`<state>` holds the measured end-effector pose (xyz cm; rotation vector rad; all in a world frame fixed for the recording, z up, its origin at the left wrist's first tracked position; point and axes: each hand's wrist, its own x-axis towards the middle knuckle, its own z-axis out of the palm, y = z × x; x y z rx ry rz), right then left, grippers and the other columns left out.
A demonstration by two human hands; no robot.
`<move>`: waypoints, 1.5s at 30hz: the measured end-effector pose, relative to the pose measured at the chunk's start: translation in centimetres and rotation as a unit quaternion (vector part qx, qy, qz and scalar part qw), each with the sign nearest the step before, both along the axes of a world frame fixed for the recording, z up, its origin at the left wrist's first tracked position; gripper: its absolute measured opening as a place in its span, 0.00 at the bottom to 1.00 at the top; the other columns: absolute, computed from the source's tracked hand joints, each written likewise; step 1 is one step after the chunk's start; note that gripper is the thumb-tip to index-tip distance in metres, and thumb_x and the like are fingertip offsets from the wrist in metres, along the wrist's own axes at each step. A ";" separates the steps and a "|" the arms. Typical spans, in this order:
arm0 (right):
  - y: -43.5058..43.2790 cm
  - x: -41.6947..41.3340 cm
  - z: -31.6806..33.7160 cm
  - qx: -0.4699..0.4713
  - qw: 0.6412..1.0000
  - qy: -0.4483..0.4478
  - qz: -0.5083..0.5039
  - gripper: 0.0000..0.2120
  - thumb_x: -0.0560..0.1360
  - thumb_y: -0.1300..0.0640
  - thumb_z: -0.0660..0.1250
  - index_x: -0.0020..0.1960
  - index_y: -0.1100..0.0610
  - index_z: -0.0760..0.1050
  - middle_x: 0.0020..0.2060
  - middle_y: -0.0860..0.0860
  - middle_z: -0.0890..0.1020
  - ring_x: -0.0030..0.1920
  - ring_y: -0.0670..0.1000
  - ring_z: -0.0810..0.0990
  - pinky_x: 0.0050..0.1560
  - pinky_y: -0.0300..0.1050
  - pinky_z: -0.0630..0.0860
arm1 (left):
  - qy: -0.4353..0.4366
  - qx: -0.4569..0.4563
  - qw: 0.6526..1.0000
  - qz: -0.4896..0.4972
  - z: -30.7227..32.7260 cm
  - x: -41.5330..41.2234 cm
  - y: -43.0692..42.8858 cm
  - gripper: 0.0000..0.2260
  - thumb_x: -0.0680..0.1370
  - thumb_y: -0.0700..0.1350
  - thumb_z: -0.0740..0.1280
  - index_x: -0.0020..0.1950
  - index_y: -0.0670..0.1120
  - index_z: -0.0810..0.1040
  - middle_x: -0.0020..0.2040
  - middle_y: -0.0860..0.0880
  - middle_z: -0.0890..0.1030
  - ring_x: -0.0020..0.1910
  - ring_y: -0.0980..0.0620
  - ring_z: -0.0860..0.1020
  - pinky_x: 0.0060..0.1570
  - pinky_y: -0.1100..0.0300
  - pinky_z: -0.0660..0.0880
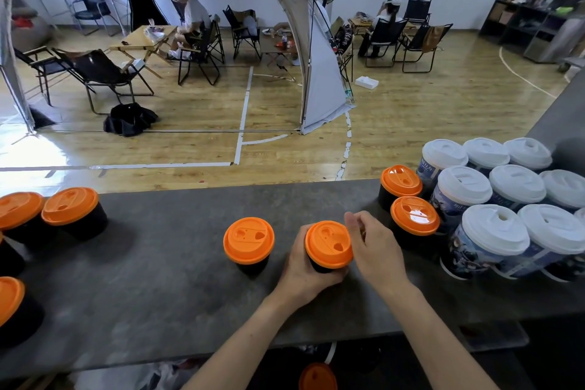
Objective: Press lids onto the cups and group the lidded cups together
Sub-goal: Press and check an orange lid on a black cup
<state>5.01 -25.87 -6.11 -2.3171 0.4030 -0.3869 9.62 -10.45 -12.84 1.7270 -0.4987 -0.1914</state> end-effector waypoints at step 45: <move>0.9 3.0 1.2 -0.161 0.976 -0.136 0.058 0.23 0.81 0.52 0.66 0.72 0.61 0.68 0.69 0.57 0.72 0.70 0.55 0.69 0.71 0.50 0.68 | -0.056 0.036 0.994 0.088 0.6 -0.5 6.4 0.33 0.64 0.45 0.85 0.64 0.51 0.73 0.56 0.60 0.83 0.58 0.62 0.80 0.58 0.70 0.72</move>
